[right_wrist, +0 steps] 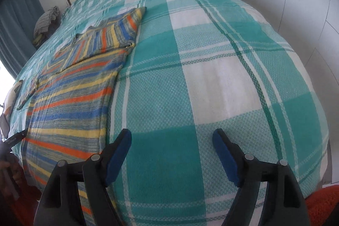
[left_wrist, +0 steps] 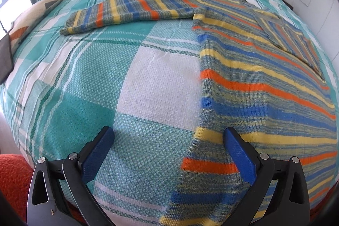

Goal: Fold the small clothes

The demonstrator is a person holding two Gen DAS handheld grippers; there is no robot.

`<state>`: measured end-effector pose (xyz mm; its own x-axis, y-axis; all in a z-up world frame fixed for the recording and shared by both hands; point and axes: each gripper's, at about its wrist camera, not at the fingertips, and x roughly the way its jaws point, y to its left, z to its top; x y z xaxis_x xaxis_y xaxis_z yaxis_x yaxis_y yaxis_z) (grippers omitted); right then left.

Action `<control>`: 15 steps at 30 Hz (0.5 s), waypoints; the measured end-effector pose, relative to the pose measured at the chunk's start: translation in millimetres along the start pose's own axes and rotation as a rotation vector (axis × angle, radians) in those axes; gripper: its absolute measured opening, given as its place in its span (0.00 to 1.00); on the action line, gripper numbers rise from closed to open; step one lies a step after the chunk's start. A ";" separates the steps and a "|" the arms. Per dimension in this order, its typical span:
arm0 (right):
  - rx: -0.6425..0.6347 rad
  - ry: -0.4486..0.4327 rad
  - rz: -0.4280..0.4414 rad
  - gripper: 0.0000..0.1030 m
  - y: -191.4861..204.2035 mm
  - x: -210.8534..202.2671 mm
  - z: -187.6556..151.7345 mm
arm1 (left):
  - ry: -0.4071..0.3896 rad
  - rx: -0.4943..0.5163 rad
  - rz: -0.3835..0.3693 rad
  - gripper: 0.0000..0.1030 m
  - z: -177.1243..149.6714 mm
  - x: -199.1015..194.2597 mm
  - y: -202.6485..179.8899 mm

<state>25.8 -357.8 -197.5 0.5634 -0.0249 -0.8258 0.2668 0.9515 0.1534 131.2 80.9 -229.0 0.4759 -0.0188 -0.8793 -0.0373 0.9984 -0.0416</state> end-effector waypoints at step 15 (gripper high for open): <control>-0.036 0.001 -0.026 0.87 13.0 8.2 -4.5 | 0.047 -0.582 -0.147 0.91 140.0 33.4 205.0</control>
<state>30.4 -344.2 -204.7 0.5555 -0.0496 -0.8300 0.2529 0.9610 0.1119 262.5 292.3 -200.4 0.4734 -0.1703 -0.8642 -0.4552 0.7927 -0.4055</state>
